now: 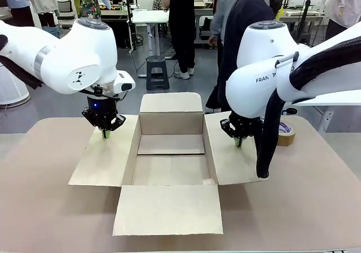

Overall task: Wrap the clocks to prevent damage.
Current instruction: Open the side flaps of the Package Box.

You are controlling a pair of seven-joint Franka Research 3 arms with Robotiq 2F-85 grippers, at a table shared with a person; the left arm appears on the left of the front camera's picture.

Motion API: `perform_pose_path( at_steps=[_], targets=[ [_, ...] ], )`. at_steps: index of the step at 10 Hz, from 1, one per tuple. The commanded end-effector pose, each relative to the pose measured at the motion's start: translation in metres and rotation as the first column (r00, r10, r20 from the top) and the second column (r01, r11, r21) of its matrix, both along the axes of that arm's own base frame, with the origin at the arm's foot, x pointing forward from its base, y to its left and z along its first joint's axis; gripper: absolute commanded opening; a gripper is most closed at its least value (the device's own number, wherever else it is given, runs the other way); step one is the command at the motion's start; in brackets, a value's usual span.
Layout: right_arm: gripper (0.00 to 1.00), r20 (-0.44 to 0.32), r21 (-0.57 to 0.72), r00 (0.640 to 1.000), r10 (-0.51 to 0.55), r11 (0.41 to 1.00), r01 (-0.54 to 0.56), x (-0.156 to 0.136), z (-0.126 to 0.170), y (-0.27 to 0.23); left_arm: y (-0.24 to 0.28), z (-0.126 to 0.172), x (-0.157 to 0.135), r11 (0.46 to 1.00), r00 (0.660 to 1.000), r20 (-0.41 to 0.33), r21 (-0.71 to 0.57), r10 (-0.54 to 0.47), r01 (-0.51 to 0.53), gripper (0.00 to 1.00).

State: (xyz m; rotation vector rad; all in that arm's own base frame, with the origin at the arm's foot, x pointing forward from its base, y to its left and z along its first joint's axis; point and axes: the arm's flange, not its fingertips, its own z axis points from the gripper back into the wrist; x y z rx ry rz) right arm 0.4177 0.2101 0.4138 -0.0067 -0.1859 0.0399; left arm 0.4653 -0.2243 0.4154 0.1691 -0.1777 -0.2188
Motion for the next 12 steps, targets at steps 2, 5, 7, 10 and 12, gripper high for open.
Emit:
perform_pose_path(
  at_steps=[2, 5, 7, 10, 12],
  targets=[
    [0.01, 0.053, 0.019, 0.997, -0.057, 0.998, 0.056, 0.011, -0.028, -0.013, 0.010, -0.024, 0.000, 0.997, 0.998, 0.033, -0.070, 0.048, -0.045, 0.00],
    [0.01, 0.014, 0.055, 0.998, -0.068, 0.996, 0.067, 0.021, -0.045, -0.024, 0.016, -0.041, 0.004, 0.993, 0.998, 0.025, -0.103, 0.060, -0.057, 0.00],
    [0.01, -0.002, 0.092, 0.999, -0.051, 0.995, 0.051, 0.023, -0.046, -0.026, 0.022, -0.048, 0.008, 0.987, 0.997, 0.000, -0.146, 0.075, -0.074, 0.00],
    [0.01, -0.006, 0.051, 0.998, -0.068, 0.996, 0.068, 0.021, -0.046, -0.027, 0.018, -0.044, 0.007, 0.992, 0.998, 0.002, -0.108, 0.059, -0.059, 0.00],
    [0.01, -0.006, 0.051, 0.998, -0.068, 0.996, 0.068, 0.021, -0.046, -0.027, 0.018, -0.044, 0.007, 0.992, 0.998, 0.002, -0.108, 0.059, -0.059, 0.00]
  ],
)
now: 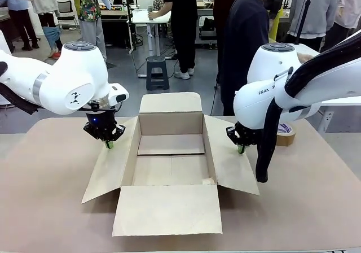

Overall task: Wrap the clocks to prevent damage.
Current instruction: Open the side flaps of the Package Box, then once the human has placed the objects inside and stepped back, release both hands from the side flaps of the Package Box.

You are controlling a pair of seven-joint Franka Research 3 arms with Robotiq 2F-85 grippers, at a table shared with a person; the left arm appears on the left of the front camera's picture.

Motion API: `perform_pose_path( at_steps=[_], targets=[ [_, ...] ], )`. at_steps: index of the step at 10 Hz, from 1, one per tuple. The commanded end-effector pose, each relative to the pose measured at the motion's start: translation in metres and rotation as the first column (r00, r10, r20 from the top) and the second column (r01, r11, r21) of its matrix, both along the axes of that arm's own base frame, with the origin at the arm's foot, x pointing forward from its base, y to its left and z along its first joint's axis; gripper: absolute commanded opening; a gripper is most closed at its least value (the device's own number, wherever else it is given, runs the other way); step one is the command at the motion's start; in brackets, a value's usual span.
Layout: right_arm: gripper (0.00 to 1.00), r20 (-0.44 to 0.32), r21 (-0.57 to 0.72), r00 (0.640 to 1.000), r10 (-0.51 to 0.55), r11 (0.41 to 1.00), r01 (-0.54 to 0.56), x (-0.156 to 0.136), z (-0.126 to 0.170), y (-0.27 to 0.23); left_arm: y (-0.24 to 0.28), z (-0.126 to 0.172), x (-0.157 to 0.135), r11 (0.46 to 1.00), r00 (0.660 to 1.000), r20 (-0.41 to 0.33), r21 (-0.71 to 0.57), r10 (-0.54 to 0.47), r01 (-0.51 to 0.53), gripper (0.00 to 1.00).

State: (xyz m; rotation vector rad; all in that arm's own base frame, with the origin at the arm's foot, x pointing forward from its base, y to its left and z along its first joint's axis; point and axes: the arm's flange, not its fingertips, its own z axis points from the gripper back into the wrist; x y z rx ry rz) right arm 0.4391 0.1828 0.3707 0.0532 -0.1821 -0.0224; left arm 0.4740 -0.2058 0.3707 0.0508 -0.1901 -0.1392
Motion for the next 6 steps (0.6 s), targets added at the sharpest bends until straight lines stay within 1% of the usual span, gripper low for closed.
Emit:
perform_pose_path(
  at_steps=[1, 6],
  targets=[
    [0.01, 0.000, -0.014, 1.000, -0.011, 1.000, 0.011, -0.0004, -0.0026, -0.0002, -0.0005, 0.0006, -0.0012, 1.000, 1.000, 0.000, 0.017, -0.008, 0.008, 0.00],
    [0.01, 0.000, -0.014, 1.000, -0.011, 1.000, 0.011, -0.0004, -0.0026, -0.0002, -0.0005, 0.0006, -0.0012, 1.000, 1.000, 0.000, 0.017, -0.008, 0.008, 0.00]
  ],
)
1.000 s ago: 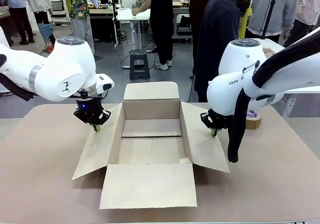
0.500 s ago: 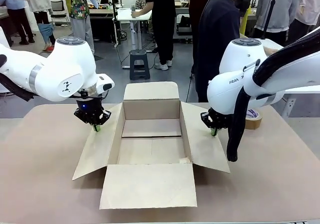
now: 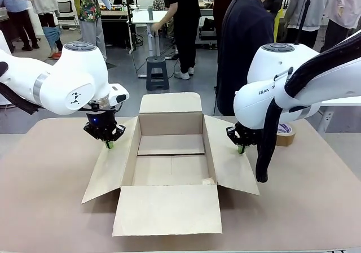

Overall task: Wrap the clocks to prevent damage.
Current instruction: Once the human has placed the objects inside and stepped back, release both hands from the side flaps of the Package Box.

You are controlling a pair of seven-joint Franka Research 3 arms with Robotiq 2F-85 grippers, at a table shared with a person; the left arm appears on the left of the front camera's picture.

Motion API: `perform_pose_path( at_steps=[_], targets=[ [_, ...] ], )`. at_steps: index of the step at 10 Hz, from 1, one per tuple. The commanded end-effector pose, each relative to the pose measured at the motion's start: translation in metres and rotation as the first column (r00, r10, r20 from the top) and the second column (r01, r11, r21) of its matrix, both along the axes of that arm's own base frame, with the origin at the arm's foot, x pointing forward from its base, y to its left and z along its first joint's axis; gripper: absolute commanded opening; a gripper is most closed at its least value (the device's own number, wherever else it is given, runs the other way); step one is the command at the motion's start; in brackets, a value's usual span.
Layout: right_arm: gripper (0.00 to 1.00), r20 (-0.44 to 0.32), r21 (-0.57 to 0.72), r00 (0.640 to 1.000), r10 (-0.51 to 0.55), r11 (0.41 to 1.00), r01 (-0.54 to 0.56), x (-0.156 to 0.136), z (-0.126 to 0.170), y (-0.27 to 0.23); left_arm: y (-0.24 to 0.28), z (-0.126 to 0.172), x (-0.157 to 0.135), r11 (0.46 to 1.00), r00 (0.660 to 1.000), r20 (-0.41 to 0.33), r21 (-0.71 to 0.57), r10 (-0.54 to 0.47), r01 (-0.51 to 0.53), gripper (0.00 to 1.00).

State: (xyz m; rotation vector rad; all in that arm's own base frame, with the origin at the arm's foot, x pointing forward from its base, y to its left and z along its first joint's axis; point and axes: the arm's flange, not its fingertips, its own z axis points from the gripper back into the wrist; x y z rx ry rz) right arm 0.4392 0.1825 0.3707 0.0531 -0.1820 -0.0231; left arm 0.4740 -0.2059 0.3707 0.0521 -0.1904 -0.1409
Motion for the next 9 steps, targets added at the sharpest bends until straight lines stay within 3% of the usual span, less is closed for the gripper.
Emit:
perform_pose_path(
  at_steps=[1, 9],
  targets=[
    [0.01, 0.000, -0.014, 1.000, -0.011, 1.000, 0.011, -0.0005, -0.0026, 0.0002, -0.0004, 0.0006, -0.0011, 1.000, 1.000, -0.001, 0.016, -0.007, 0.007, 0.00],
    [0.01, 0.000, -0.014, 1.000, -0.011, 1.000, 0.011, -0.0005, -0.0026, 0.0002, -0.0004, 0.0006, -0.0011, 1.000, 1.000, -0.001, 0.016, -0.007, 0.007, 0.00]
  ],
)
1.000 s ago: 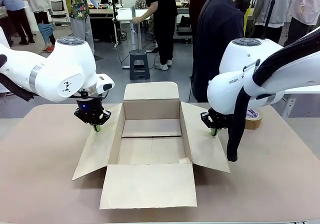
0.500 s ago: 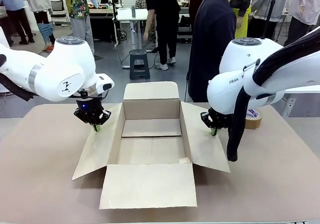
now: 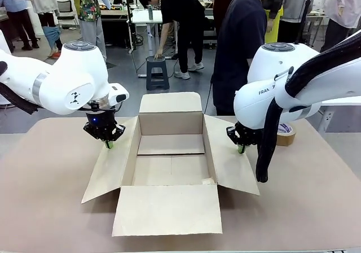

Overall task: Wrap the clocks to prevent damage.
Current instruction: Once the human has placed the objects inside and stepped back, release both hands from the side flaps of the Package Box.

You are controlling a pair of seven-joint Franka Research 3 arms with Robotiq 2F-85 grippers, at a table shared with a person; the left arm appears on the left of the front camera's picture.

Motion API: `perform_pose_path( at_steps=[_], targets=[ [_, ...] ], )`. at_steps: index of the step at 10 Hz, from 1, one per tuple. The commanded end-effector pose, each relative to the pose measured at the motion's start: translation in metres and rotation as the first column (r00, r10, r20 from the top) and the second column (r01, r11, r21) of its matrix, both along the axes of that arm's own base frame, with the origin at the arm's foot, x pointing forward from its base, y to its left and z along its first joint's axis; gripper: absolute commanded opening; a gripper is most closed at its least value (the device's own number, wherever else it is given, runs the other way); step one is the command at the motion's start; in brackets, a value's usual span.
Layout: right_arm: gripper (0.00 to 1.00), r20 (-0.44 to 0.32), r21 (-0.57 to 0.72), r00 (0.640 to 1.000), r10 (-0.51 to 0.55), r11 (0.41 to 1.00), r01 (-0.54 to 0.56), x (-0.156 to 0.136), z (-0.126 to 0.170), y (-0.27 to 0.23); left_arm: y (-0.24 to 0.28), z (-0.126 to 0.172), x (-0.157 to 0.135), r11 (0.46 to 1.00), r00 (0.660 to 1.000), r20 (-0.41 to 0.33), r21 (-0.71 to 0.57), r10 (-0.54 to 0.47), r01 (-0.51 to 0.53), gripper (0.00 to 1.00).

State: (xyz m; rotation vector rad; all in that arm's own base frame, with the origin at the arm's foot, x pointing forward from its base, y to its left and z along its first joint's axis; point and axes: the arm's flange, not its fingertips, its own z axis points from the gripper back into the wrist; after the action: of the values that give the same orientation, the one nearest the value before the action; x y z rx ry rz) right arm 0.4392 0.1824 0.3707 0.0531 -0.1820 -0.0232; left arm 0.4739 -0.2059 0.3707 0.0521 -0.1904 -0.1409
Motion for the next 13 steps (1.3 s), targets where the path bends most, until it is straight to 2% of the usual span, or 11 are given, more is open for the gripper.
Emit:
perform_pose_path(
  at_steps=[1, 13],
  targets=[
    [0.01, 0.000, -0.014, 1.000, -0.011, 1.000, 0.011, -0.0006, -0.0026, 0.0002, -0.0003, 0.0006, -0.0011, 1.000, 1.000, -0.001, 0.016, -0.007, 0.007, 0.00],
    [0.01, 0.000, -0.014, 1.000, -0.011, 1.000, 0.011, -0.0006, -0.0026, 0.0002, -0.0003, 0.0006, -0.0011, 1.000, 1.000, -0.001, 0.016, -0.007, 0.007, 0.00]
  ],
)
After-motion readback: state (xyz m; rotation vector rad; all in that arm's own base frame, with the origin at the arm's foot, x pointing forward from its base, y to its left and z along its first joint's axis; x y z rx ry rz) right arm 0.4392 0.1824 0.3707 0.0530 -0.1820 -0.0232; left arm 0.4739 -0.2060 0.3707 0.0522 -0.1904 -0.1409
